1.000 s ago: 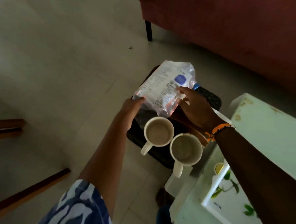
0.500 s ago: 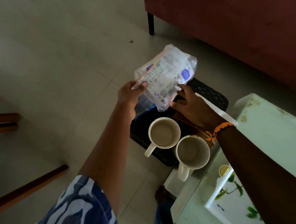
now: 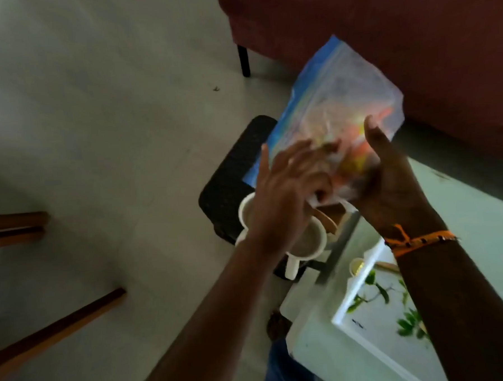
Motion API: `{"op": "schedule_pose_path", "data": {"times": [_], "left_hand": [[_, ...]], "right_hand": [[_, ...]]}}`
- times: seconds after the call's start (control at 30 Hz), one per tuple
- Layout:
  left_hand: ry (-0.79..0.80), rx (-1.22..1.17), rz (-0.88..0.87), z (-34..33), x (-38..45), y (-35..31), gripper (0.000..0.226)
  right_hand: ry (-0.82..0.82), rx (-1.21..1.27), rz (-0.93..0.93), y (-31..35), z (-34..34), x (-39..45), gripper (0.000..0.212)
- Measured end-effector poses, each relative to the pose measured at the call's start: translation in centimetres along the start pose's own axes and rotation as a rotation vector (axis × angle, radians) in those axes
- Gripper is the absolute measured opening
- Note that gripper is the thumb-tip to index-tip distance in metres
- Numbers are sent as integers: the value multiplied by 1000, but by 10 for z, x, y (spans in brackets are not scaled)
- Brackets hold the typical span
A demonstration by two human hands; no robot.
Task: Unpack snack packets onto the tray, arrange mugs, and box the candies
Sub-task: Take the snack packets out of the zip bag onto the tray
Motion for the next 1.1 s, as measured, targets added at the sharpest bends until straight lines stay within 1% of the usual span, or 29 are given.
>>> {"op": "schedule_pose_path", "data": {"times": [0.07, 0.13, 0.2, 0.23, 0.27, 0.3, 0.33, 0.37, 0.4, 0.47, 0.5, 0.53, 0.57, 0.6, 0.63, 0.73, 0.83, 0.9, 0.93, 0.97, 1.0, 1.07, 1.1], "left_hand": [[31, 17, -95, -8, -23, -41, 14], [94, -91, -178, -15, -43, -85, 20], [187, -199, -222, -20, -62, -120, 21], [243, -263, -235, -22, -74, -137, 20], [326, -345, -210, -22, -85, -153, 22], [415, -434, -127, -23, -97, -166, 31], [473, -523, -1, -25, -98, -164, 41], [469, -615, 117, -29, -106, -181, 46], [424, -668, 258, -37, -114, -198, 43], [345, -650, 626, -49, -107, -179, 31], [407, -623, 771, -58, -110, -178, 26], [559, -597, 839, -69, -122, -188, 18], [722, -604, 874, -76, -134, -200, 9], [831, -647, 888, -83, -147, -210, 7], [862, -703, 905, -89, -161, -218, 6], [778, -721, 904, -92, -183, -230, 3], [624, -645, 792, -89, -188, -233, 21], [537, -574, 714, -84, -189, -234, 26], [507, -578, 693, -81, -190, -236, 25], [488, -588, 671, -79, -190, -239, 23], [481, -586, 643, -77, -190, -243, 19], [479, -537, 574, -73, -193, -253, 14], [476, -512, 555, -73, -195, -258, 14]], "right_hand": [[-74, 8, 38, 6, 31, -27, 61], [-90, 49, 80, 5, 65, -56, 51], [-136, 73, 80, -1, 103, -85, 39], [-163, 62, 88, -3, 123, -102, 32], [-199, 43, 106, -5, 143, -120, 26], [-251, 27, 123, -8, 164, -140, 20], [-270, 3, 128, -12, 177, -142, 17], [-287, -31, 143, -15, 198, -166, 16], [-303, -64, 172, -18, 218, -191, 15], [-343, -60, 200, -28, 228, -192, 18], [-342, -37, 205, -33, 233, -201, 18], [-334, -43, 204, -37, 244, -218, 19], [-318, -51, 195, -42, 256, -233, 19], [-307, -49, 176, -50, 268, -243, 18], [-291, -39, 147, -58, 278, -252, 20], [-233, 16, 64, -74, 291, -267, 31], [-223, 62, 17, -80, 286, -267, 32], [-206, -25, -41, -85, 279, -269, 36], [-190, -108, -84, -86, 275, -271, 43], [-170, -178, -111, -88, 272, -274, 45], [-149, -237, -101, -88, 267, -276, 39], [-105, -299, 6, -85, 251, -279, 23], [-124, -307, 65, -83, 244, -280, 20]]}}
Point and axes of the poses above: each hand's wrist, its own x-axis towards the middle knuckle, its own z-axis out of the back of the hand, y = z × x, the point moved 2 cm from there along x, towards the middle knuckle, and after that the axes turned 9 degrees about x, right-handed, at the moved point
